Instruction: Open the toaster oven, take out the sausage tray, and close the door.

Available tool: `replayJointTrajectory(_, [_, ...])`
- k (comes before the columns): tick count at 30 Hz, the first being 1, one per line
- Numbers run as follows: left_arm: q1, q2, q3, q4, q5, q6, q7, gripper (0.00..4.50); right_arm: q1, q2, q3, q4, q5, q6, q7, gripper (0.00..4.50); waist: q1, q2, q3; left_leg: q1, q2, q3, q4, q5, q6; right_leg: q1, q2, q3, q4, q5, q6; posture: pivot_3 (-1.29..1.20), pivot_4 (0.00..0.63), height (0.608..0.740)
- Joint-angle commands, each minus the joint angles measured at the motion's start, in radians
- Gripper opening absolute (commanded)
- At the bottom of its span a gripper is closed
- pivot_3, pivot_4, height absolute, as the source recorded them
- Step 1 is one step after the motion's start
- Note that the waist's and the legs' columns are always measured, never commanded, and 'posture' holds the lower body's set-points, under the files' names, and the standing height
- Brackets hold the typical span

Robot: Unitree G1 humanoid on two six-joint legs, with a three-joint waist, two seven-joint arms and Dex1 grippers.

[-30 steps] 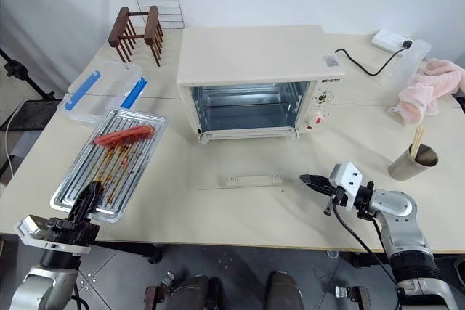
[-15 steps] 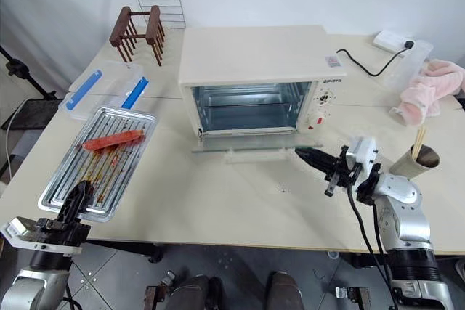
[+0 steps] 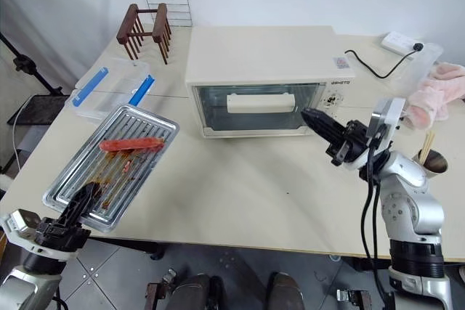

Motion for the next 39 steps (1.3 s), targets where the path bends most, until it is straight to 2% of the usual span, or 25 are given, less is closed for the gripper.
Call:
replayJointTrajectory(1, [-0.016, 0.085, -0.073, 0.051, -0.028, 0.086, -0.059, 0.00, 0.125, -0.055, -0.057, -0.082, -0.037, -0.064, 0.104, 0.92, 0.005, 0.000, 0.000, 0.000, 0.000, 0.000, 0.000, -0.001, 0.000, 0.000, 0.000, 0.001, 0.000, 0.000, 0.000, 0.00, 0.150, 0.740])
replayJointTrajectory(8, [-0.118, 0.191, -0.219, 0.177, -0.028, 0.173, -0.093, 0.00, 0.290, -0.088, -0.147, -0.103, -0.079, -0.152, 0.177, 3.32, -0.001, 0.000, -0.001, 0.001, 0.000, 0.006, 0.000, -0.002, 0.001, 0.001, 0.000, 0.005, -0.001, 0.000, 0.000, 0.00, 0.150, 0.740])
replayJointTrajectory(10, [-0.165, 0.225, -0.295, 0.207, -0.028, 0.200, -0.084, 0.00, 0.327, -0.089, -0.187, -0.097, -0.088, -0.168, 0.178, 4.05, -0.001, 0.000, -0.001, 0.002, 0.000, 0.006, 0.000, -0.002, 0.001, 0.001, 0.000, 0.005, -0.001, 0.000, 0.000, 0.00, 0.150, 0.740])
replayJointTrajectory(11, [-0.189, 0.236, -0.331, 0.219, -0.028, 0.209, -0.080, 0.00, 0.343, -0.088, -0.204, -0.094, -0.094, -0.178, 0.177, 4.34, -0.001, 0.000, -0.001, 0.002, 0.000, 0.006, 0.000, -0.002, 0.001, 0.000, 0.000, 0.005, -0.001, 0.000, 0.000, 0.00, 0.150, 0.740])
replayJointTrajectory(12, [-0.213, 0.244, -0.364, 0.232, -0.028, 0.213, -0.075, 0.00, 0.359, -0.086, -0.217, -0.095, -0.098, -0.186, 0.177, 4.46, 0.000, 0.000, -0.001, 0.002, 0.000, 0.006, 0.000, -0.002, 0.001, 0.000, 0.000, 0.005, -0.001, 0.000, 0.000, 0.00, 0.150, 0.740])
replayJointTrajectory(18, [-0.408, 0.253, -0.528, 0.350, 0.025, 0.221, -0.033, 0.00, 0.469, -0.071, -0.284, -0.134, -0.103, -0.207, 0.168, 4.46, 0.015, 0.002, -0.001, 0.002, -0.001, 0.006, 0.000, -0.002, 0.001, 0.001, 0.000, 0.008, -0.001, 0.000, 0.001, 0.00, 0.150, 0.740])
replayJointTrajectory(20, [-0.510, 0.230, -0.594, 0.403, 0.063, 0.229, 0.015, 0.00, 0.517, -0.066, -0.312, -0.155, -0.097, -0.210, 0.164, 4.46, 0.020, 0.002, -0.002, 0.002, -0.002, 0.006, 0.000, -0.001, 0.001, 0.001, 0.000, 0.008, -0.001, 0.001, 0.001, 0.00, 0.150, 0.740])
replayJointTrajectory(24, [-0.625, 0.207, -0.660, 0.466, 0.142, 0.271, 0.019, 0.00, 0.591, -0.058, -0.347, -0.191, -0.087, -0.211, 0.167, 4.46, 0.016, 0.002, -0.002, 0.002, -0.003, 0.006, 0.000, -0.001, 0.002, 0.002, 0.000, 0.010, -0.001, 0.002, 0.003, 0.00, 0.150, 0.740])
replayJointTrajectory(28, [-0.761, 0.138, -0.737, 0.534, 0.274, 0.326, 0.008, 0.00, 0.685, -0.040, -0.381, -0.226, -0.076, -0.220, 0.189, 4.46, 0.028, 0.004, -0.003, 0.002, -0.004, 0.006, 0.000, 0.000, 0.002, 0.002, 0.000, 0.010, -0.001, 0.002, 0.004, 0.00, 0.150, 0.740])
replayJointTrajectory(39, [-0.947, -0.040, -0.762, 0.740, 0.616, 0.389, -0.095, 0.00, 0.791, 0.009, -0.404, -0.263, -0.094, -0.274, 0.174, 4.46, 0.073, 0.011, -0.007, 0.003, -0.007, 0.005, 0.001, 0.000, 0.003, 0.007, 0.000, 0.012, -0.011, 0.003, 0.006, 0.00, 0.150, 0.740])
